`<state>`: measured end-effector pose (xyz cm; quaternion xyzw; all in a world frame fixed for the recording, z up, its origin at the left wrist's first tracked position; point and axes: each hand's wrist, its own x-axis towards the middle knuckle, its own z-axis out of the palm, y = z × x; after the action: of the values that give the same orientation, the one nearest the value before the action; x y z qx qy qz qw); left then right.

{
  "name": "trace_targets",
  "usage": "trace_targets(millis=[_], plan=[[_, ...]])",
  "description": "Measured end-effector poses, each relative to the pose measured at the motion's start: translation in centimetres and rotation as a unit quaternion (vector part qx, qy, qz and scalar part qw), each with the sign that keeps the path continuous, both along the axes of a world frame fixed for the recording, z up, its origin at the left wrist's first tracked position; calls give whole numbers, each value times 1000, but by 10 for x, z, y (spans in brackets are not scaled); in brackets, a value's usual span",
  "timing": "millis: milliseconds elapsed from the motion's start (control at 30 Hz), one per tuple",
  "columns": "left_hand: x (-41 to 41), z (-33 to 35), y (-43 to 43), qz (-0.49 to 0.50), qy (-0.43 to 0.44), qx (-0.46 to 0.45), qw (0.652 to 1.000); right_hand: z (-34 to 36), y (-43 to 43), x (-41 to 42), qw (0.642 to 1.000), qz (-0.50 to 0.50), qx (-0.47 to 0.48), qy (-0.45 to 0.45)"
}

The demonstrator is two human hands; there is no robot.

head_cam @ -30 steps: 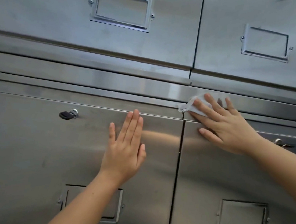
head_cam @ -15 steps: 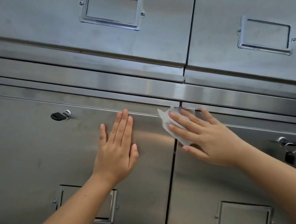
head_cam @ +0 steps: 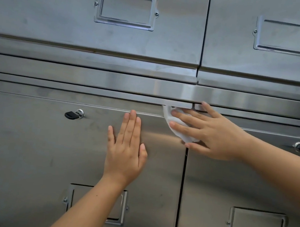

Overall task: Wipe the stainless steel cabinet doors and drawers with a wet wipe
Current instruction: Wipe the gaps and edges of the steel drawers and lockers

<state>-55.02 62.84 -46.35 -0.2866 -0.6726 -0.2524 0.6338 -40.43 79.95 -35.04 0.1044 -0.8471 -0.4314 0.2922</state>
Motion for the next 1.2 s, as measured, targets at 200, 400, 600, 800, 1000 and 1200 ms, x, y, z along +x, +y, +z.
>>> trace_targets(millis=[200, 400, 600, 800, 1000, 1200], plan=[[2, 0, -4, -10, -4, -14, 1000, -7, -23, -17, 1000, 2, -4, 3], [-16, -14, -48, 28, 55, -89, 994, -13, -58, -52, 1000, 5, 11, 9], [-29, -29, -68, 30, 67, -100, 992, -8, -52, -35, 1000, 4, -1, -2], [-33, -31, -68, 19, 55, -74, 996, -12, -97, -76, 998, 66, -9, -1], [-36, -32, -66, 5, -3, 45, 999, -9, -99, -80, 997, 77, 15, -15], [-36, -31, -68, -24, -3, 45, 999, -5, -116, -85, 997, 66, 29, -19]])
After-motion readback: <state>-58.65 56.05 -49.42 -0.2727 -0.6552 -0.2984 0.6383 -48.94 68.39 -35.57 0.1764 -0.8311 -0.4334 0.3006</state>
